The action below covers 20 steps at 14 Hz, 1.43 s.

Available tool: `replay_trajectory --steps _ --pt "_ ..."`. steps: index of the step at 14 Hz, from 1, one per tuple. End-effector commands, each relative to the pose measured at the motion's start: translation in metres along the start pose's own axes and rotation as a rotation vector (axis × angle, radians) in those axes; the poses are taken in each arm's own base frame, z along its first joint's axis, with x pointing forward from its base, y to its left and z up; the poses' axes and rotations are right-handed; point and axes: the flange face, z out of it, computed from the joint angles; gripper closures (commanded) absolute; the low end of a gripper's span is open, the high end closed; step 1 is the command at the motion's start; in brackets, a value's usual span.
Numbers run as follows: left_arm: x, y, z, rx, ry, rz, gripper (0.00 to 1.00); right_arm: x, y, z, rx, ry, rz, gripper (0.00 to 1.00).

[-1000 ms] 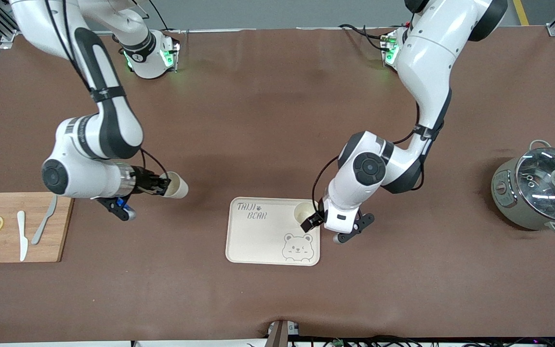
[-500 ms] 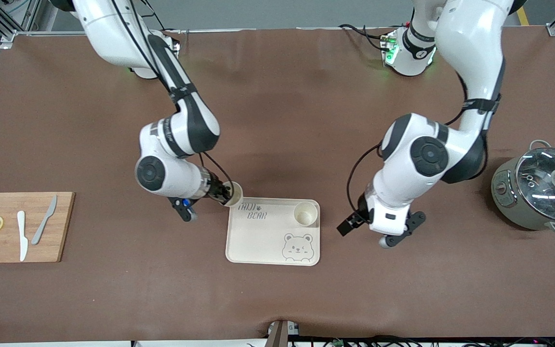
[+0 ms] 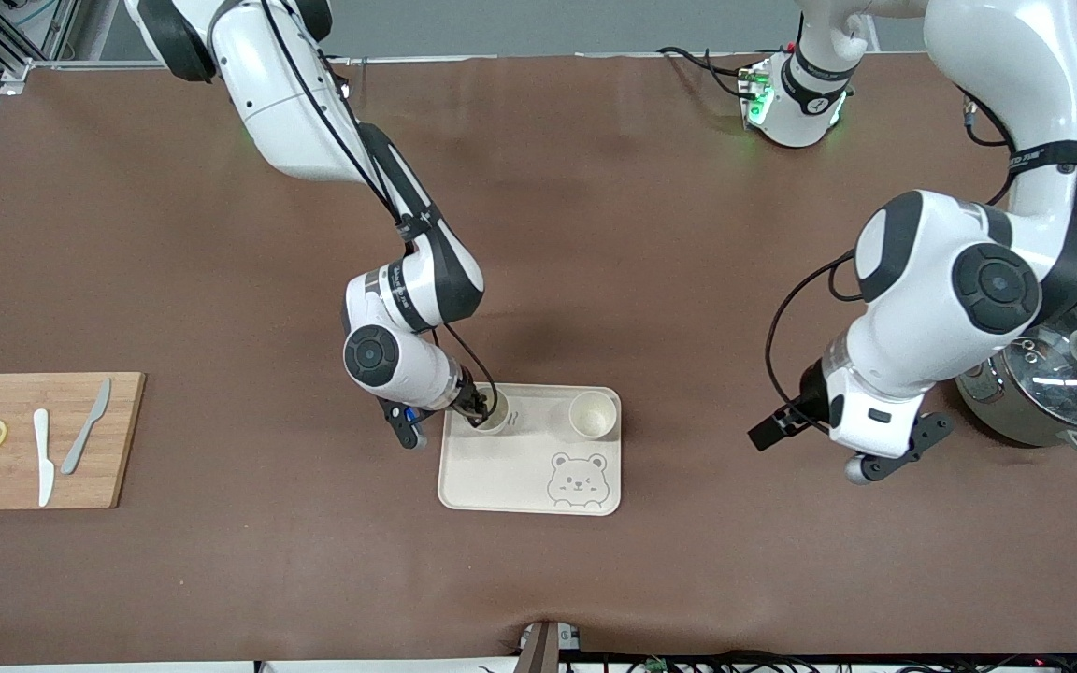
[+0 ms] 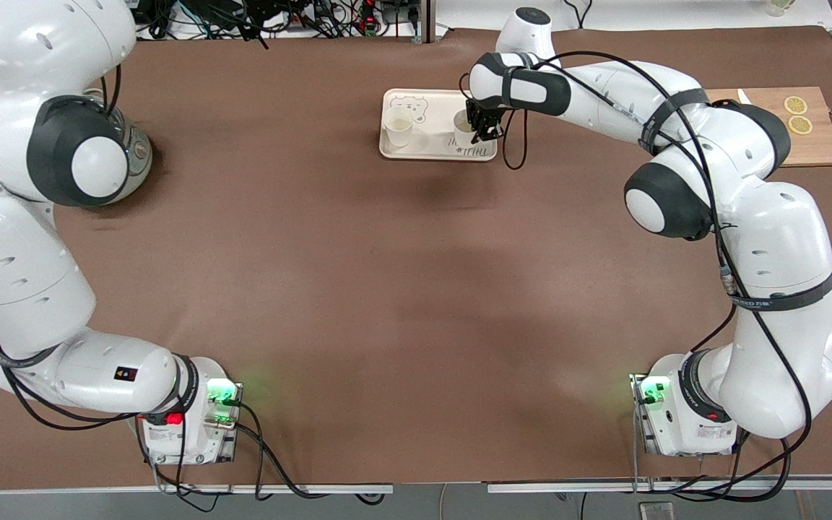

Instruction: Place white IKEA cup upright on tray with both arms

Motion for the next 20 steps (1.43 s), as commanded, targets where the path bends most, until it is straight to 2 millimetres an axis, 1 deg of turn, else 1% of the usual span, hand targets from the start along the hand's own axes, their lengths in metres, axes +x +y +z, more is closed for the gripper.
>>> replay_trajectory --steps 1,2,4,5,7,8,10,12,13,14,15,16,18,19,20 --pt "-0.004 -0.016 -0.025 0.049 0.008 0.014 0.00 0.010 -0.007 -0.003 0.016 -0.007 0.020 1.00" --pt "0.001 -0.026 -0.032 0.098 0.036 0.033 0.00 0.012 -0.006 -0.002 0.015 -0.007 0.022 1.00" --pt "-0.004 -0.033 -0.048 0.163 0.045 0.131 0.00 0.011 -0.006 -0.002 0.014 -0.007 0.026 1.00" --pt "-0.006 -0.038 -0.061 0.175 0.037 0.165 0.00 0.011 -0.006 -0.001 0.014 -0.009 0.029 1.00" --pt "-0.005 -0.060 -0.089 0.201 0.014 0.199 0.00 0.013 -0.004 0.003 0.006 -0.006 0.030 1.00" --pt "-0.009 -0.065 -0.099 0.220 -0.008 0.223 0.00 0.014 -0.004 0.003 0.006 -0.005 0.026 1.00" --pt "-0.013 -0.082 -0.122 0.243 -0.030 0.239 0.00 0.015 -0.005 0.001 0.007 -0.003 0.022 0.88" --pt "-0.017 -0.090 -0.136 0.251 -0.049 0.305 0.00 0.015 -0.004 0.002 0.003 -0.003 0.026 0.73" --pt "-0.016 -0.099 -0.140 0.261 -0.066 0.339 0.00 0.014 -0.005 0.000 0.002 -0.007 0.028 0.68" --pt "-0.015 -0.103 -0.146 0.258 -0.068 0.361 0.00 0.014 -0.005 -0.001 0.004 -0.009 0.031 0.61" --pt "-0.018 -0.104 -0.156 0.253 -0.054 0.368 0.00 0.013 -0.005 -0.002 0.005 -0.011 0.033 0.59" --pt "-0.019 -0.104 -0.160 0.251 -0.050 0.368 0.00 0.013 -0.006 -0.003 0.008 -0.014 0.034 0.58" --pt "-0.025 -0.108 -0.169 0.257 -0.056 0.368 0.00 0.012 -0.006 -0.004 0.006 -0.017 0.035 0.53" --pt "-0.026 -0.110 -0.173 0.261 -0.062 0.375 0.00 0.011 -0.006 -0.005 0.007 -0.017 0.036 0.48" --pt "-0.025 -0.114 -0.176 0.261 -0.064 0.385 0.00 0.009 -0.007 -0.009 0.012 -0.019 0.035 0.45"
